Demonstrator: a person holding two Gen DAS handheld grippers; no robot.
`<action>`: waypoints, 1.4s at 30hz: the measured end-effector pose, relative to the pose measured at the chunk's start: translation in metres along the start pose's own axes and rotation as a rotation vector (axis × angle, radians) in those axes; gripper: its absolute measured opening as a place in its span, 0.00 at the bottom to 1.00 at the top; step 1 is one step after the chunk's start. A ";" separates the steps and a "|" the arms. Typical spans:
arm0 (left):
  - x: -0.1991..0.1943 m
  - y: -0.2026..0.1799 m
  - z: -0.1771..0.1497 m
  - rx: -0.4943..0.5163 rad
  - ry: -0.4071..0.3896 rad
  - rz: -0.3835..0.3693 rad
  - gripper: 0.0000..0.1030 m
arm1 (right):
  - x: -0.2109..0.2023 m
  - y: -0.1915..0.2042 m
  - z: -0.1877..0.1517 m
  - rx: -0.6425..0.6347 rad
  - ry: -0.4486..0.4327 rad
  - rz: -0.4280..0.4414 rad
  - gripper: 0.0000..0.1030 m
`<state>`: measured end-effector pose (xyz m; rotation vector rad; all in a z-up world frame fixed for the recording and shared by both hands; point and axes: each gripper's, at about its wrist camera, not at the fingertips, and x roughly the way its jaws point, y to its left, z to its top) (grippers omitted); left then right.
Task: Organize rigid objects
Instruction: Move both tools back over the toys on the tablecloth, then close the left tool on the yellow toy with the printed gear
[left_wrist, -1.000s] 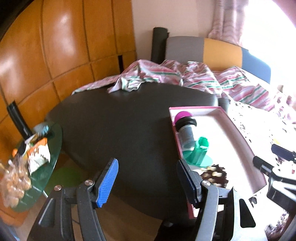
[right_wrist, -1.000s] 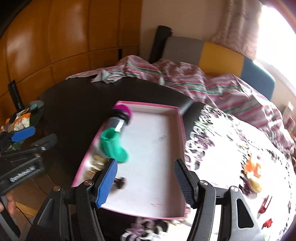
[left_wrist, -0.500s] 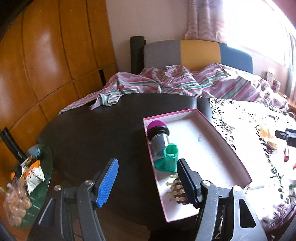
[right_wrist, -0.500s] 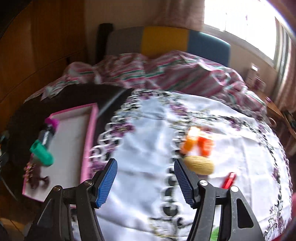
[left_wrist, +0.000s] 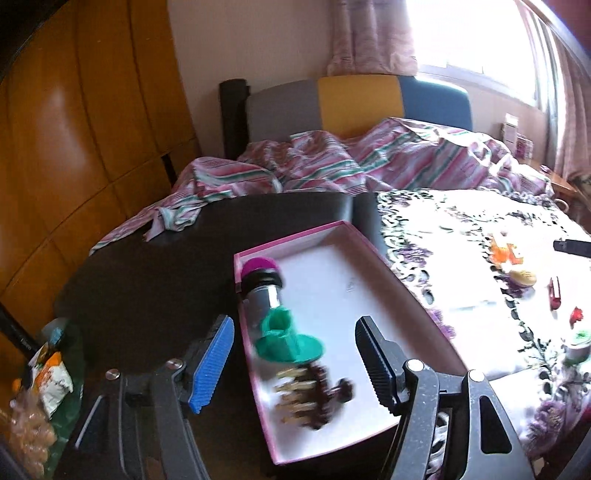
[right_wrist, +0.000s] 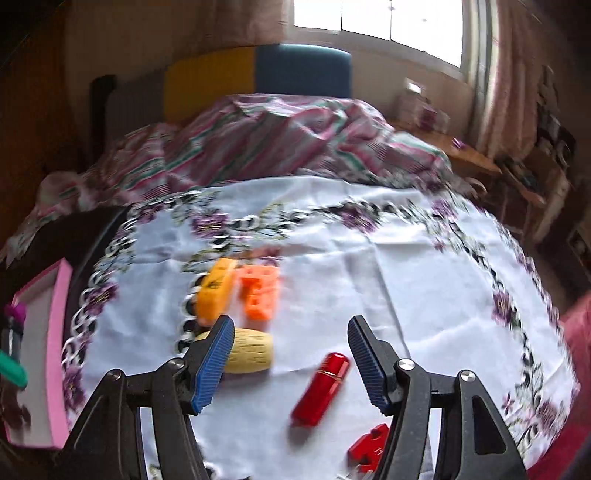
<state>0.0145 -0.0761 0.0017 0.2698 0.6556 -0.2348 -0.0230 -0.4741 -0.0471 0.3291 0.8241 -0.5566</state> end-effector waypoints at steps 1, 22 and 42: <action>0.002 -0.007 0.003 0.013 0.001 -0.010 0.67 | 0.005 -0.010 0.000 0.044 0.031 0.003 0.63; 0.059 -0.154 0.057 0.122 0.155 -0.347 0.67 | 0.010 -0.059 -0.001 0.295 0.086 0.009 0.63; 0.156 -0.278 0.102 0.234 0.262 -0.483 0.67 | 0.020 -0.060 0.002 0.311 0.116 0.050 0.63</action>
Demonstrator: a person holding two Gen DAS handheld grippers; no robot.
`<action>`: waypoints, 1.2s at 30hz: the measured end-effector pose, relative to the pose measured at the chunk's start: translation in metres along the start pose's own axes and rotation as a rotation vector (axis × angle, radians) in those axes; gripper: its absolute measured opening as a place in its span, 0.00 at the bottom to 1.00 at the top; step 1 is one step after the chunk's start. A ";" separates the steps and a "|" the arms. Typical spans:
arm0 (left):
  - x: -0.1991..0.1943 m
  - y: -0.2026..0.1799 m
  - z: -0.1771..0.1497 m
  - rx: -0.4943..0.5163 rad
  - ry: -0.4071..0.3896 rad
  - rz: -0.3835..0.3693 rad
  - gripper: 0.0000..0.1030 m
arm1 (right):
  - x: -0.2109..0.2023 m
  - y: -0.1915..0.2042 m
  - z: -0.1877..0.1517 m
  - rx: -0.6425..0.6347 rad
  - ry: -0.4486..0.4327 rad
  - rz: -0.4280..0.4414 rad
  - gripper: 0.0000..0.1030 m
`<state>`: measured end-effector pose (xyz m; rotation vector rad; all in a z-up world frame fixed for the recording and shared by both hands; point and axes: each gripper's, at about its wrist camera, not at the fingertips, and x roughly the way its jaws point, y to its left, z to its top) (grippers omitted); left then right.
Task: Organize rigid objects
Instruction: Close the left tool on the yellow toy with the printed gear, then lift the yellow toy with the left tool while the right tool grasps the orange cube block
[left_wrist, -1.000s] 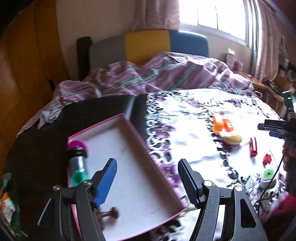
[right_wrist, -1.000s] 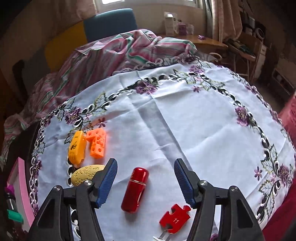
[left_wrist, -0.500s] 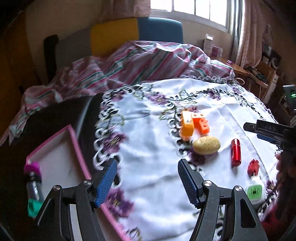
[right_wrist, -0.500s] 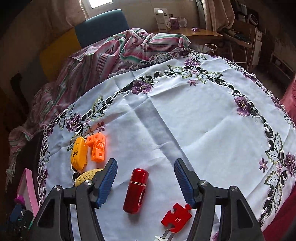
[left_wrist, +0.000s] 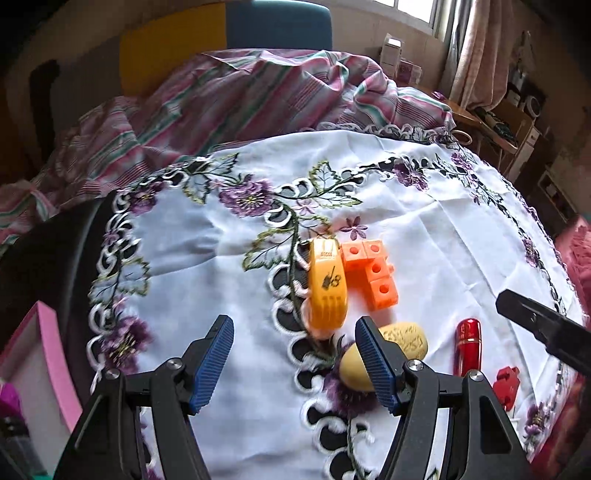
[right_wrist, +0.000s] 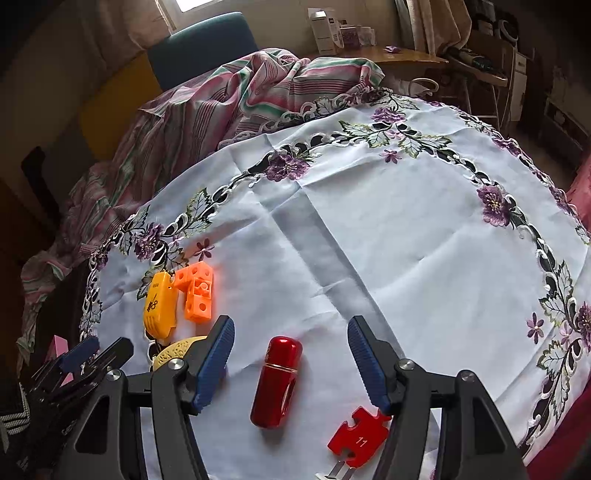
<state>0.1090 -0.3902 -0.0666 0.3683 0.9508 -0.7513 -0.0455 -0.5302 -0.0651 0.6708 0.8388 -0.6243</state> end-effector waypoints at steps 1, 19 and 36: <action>0.005 -0.002 0.004 0.004 0.003 -0.006 0.67 | 0.000 0.000 0.000 0.000 0.000 0.002 0.63; 0.039 0.013 0.010 -0.083 0.034 -0.070 0.25 | 0.005 0.010 -0.004 -0.061 0.014 -0.006 0.63; -0.026 0.009 -0.114 -0.111 -0.044 0.062 0.26 | -0.001 0.024 -0.009 -0.138 -0.008 0.008 0.60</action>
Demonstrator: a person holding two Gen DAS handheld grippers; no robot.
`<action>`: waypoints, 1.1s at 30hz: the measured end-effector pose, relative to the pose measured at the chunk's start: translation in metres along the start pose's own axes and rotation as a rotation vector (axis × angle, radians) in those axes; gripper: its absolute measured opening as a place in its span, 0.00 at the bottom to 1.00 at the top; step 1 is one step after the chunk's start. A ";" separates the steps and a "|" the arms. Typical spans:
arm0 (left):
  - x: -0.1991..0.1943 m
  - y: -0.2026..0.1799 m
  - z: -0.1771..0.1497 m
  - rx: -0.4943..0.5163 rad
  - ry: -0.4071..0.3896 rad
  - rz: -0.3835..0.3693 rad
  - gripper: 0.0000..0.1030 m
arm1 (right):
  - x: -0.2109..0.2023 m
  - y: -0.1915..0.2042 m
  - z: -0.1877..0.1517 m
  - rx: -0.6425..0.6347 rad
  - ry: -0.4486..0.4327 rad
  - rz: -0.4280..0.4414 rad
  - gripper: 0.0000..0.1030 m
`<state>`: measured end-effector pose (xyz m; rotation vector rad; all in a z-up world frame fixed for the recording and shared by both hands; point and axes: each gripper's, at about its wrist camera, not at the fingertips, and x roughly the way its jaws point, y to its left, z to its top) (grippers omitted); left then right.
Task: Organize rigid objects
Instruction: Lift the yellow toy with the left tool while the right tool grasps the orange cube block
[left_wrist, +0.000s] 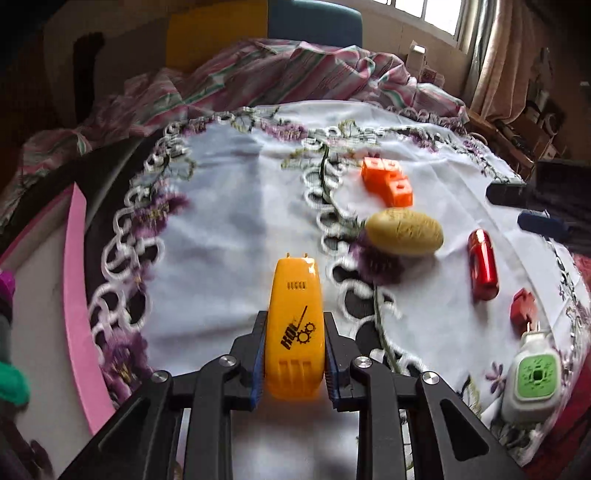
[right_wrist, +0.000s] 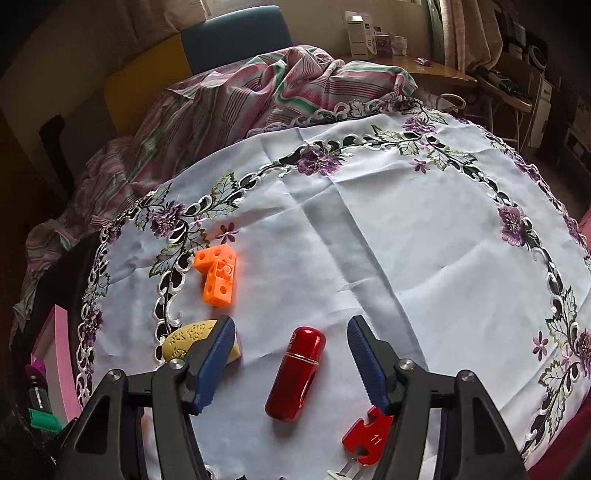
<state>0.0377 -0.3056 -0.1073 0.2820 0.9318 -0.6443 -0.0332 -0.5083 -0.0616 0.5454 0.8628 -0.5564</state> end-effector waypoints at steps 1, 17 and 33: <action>0.000 -0.002 -0.001 0.014 -0.012 0.010 0.25 | -0.001 0.002 0.000 -0.010 -0.005 -0.003 0.60; 0.003 -0.005 -0.009 0.047 -0.087 0.016 0.26 | 0.003 -0.004 0.000 0.020 0.013 0.003 0.60; 0.003 0.001 -0.010 0.019 -0.102 -0.023 0.26 | 0.028 0.027 0.009 -0.075 0.116 0.096 0.66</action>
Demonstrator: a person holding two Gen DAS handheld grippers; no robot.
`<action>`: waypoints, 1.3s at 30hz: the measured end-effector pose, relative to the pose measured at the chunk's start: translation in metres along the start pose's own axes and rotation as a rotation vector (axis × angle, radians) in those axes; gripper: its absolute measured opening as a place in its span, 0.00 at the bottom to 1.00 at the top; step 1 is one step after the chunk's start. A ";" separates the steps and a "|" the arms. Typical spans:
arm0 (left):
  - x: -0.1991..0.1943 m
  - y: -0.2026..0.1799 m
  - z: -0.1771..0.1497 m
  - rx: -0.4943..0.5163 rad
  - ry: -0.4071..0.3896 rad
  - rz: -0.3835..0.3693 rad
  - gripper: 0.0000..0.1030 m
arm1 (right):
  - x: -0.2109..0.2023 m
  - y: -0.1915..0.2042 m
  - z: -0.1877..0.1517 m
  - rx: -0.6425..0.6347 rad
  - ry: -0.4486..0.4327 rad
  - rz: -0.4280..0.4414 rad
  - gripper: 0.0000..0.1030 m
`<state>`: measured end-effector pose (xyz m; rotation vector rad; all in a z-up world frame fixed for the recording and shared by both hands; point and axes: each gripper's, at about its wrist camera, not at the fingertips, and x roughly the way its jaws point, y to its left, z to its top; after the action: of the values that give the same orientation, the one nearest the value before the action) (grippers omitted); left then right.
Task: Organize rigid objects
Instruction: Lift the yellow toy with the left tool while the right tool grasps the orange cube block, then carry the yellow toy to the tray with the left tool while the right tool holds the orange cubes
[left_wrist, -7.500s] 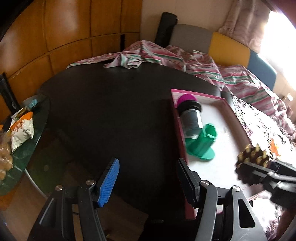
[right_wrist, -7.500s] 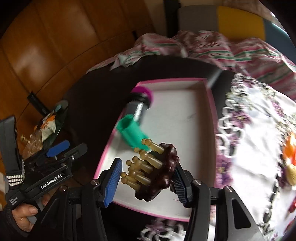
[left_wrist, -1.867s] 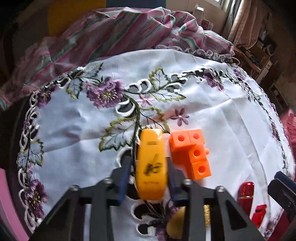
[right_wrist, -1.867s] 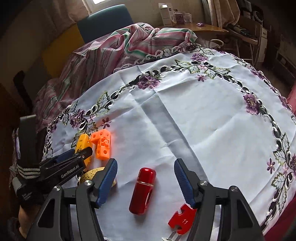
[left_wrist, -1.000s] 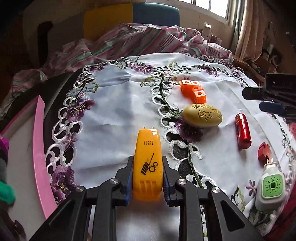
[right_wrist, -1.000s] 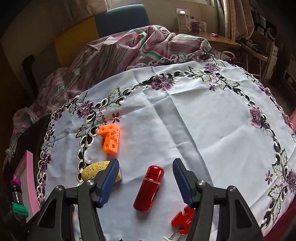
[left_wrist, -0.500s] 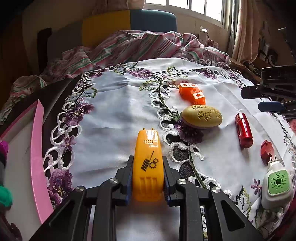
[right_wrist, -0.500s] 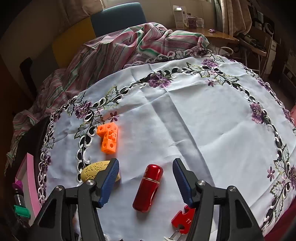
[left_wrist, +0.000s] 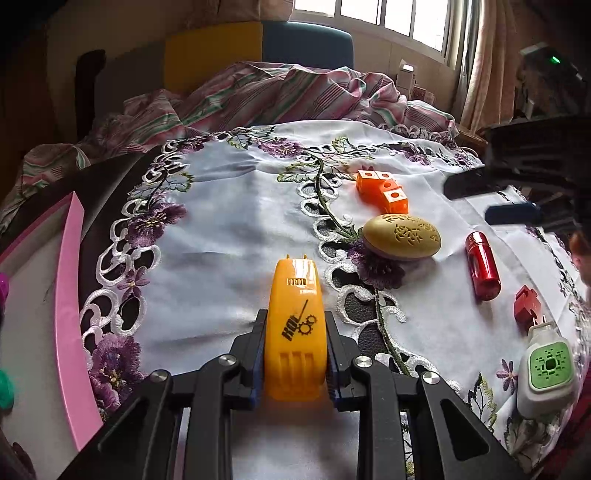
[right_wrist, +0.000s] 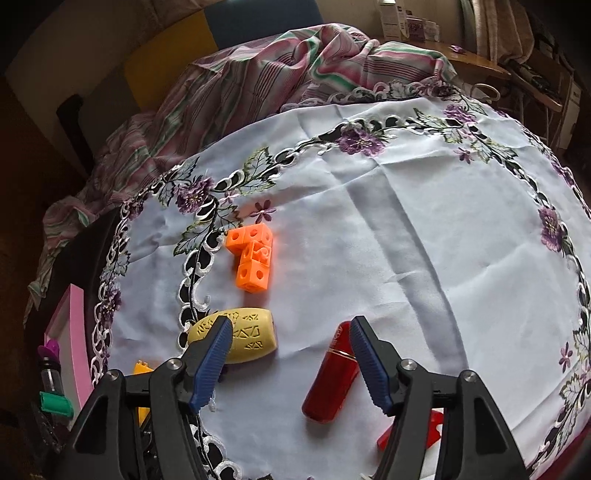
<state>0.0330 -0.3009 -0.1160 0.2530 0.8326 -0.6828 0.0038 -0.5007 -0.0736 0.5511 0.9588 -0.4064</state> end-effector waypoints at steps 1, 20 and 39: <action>0.000 0.000 0.000 -0.001 -0.001 -0.001 0.26 | 0.004 0.007 0.007 -0.032 0.008 -0.006 0.67; -0.001 0.002 -0.001 -0.017 -0.009 -0.022 0.26 | 0.084 0.063 0.054 -0.220 0.090 -0.147 0.39; -0.002 0.000 -0.002 -0.001 -0.014 -0.002 0.26 | 0.011 0.036 -0.047 -0.177 0.118 0.008 0.40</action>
<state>0.0312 -0.2993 -0.1161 0.2461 0.8198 -0.6853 -0.0010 -0.4445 -0.0952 0.4216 1.0935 -0.2805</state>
